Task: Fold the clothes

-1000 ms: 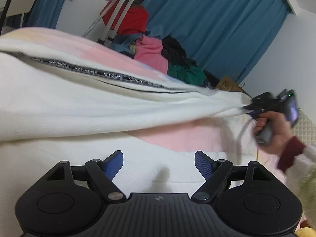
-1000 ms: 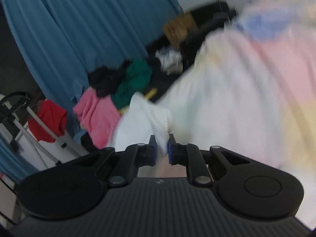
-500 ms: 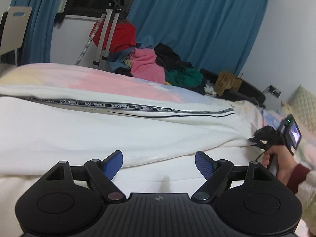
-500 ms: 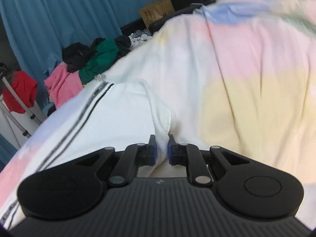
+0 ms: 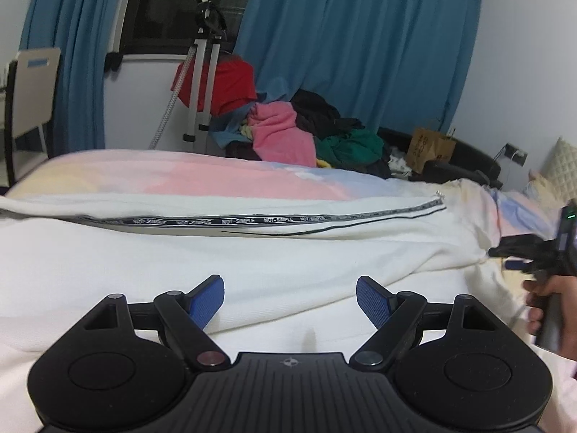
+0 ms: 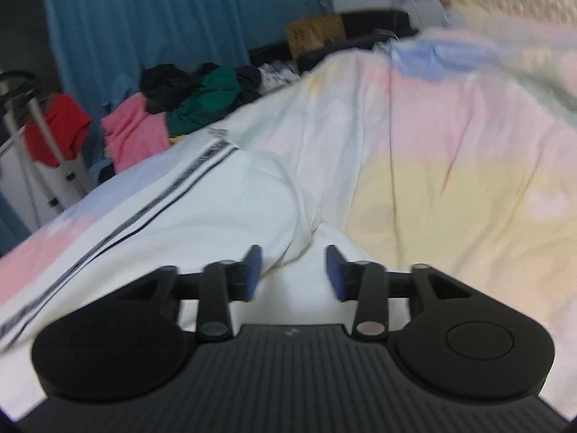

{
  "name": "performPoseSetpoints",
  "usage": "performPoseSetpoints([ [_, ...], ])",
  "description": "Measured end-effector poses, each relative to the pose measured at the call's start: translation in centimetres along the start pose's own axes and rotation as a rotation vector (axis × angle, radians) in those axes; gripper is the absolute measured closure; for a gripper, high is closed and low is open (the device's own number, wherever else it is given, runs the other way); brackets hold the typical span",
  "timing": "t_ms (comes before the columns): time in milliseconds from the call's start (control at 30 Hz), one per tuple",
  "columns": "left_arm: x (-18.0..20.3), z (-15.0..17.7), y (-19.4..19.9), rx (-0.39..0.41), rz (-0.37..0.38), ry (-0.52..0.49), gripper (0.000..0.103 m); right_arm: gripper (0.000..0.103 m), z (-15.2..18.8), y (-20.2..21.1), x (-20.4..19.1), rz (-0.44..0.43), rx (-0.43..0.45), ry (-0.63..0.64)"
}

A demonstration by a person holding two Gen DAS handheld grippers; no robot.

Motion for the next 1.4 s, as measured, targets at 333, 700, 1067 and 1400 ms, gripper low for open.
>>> performPoseSetpoints([
  [333,4.2,0.1,7.7,0.104,0.01,-0.125,0.007,0.021,3.2,14.4,-4.8,-0.255,0.061,0.199],
  [700,5.2,2.5,8.2,0.063,-0.048,-0.16,0.0,0.013,4.4,20.7,-4.7,-0.307,0.136,0.208],
  [1067,4.8,3.7,7.0,0.028,-0.076,-0.139,0.0,0.013,3.5,15.6,-0.7,-0.121,0.093,0.137],
  [1400,3.4,4.3,5.7,-0.024,-0.1,-0.065,0.0,0.014,4.8,9.8,8.6,0.136,-0.112,-0.26],
])
Point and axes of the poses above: each gripper's, at about its wrist camera, not at the fingertips, and y roughly against the way its jaws point, x to its right, z to its underside, the point moved 5 cm from there along -y, roughly the way its jaws point, and after that the axes turned 1 degree about z, right-handed, at the moved point
